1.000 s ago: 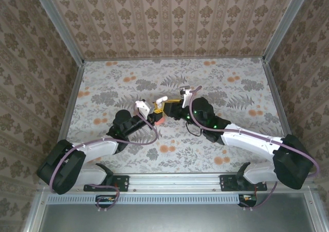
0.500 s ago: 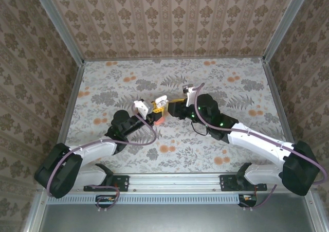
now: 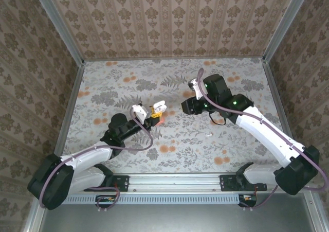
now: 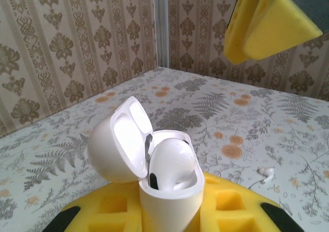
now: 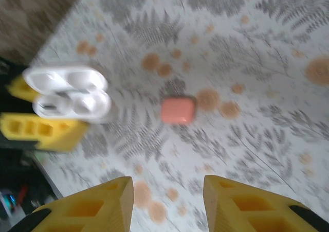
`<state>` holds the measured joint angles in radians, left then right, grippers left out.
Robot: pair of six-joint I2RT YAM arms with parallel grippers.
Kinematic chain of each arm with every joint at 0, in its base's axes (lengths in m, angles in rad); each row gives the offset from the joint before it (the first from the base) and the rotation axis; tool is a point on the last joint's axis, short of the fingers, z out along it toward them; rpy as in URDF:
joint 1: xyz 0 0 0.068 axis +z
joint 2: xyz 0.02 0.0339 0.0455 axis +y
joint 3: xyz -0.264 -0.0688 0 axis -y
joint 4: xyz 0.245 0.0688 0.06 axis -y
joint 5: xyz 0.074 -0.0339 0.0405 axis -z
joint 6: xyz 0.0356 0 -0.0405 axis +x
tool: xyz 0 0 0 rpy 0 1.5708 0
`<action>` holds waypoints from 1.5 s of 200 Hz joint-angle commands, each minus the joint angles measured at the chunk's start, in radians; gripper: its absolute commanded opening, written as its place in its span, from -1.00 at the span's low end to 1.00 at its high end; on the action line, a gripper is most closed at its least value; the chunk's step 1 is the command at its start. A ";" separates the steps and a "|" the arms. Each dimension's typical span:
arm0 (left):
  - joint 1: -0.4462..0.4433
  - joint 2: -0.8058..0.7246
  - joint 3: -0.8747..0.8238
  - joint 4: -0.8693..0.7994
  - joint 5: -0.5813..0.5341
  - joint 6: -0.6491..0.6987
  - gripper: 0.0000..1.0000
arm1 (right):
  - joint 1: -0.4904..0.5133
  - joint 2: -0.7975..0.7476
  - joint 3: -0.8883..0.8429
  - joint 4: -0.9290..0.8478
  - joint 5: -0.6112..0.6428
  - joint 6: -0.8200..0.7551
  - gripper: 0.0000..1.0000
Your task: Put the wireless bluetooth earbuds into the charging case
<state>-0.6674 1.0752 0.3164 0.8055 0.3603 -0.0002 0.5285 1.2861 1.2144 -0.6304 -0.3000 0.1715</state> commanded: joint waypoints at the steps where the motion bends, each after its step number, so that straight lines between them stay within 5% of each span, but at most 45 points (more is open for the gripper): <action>1: -0.005 -0.044 -0.016 -0.035 -0.028 0.035 -0.79 | -0.035 0.069 0.078 -0.339 0.012 -0.183 -0.16; 46: -0.006 -0.094 -0.036 -0.066 -0.049 0.047 -0.79 | -0.119 0.266 0.171 -0.578 0.228 -0.115 -0.15; 98: -0.006 -0.103 -0.042 -0.070 -0.065 0.059 -0.79 | -0.263 0.272 0.041 -0.481 0.065 0.185 -0.12; 200: -0.006 -0.132 -0.035 -0.186 -0.126 0.186 -0.79 | -0.344 0.296 -0.116 -0.257 -0.179 0.709 0.01; 300: 0.003 -0.219 -0.010 -0.322 -0.127 0.296 -0.78 | -0.363 0.317 -0.263 -0.225 -0.074 1.207 0.04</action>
<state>-0.6670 0.8860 0.2775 0.4969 0.2382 0.2562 0.1726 1.6062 1.0229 -0.8478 -0.4061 1.1957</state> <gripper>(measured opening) 0.208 0.515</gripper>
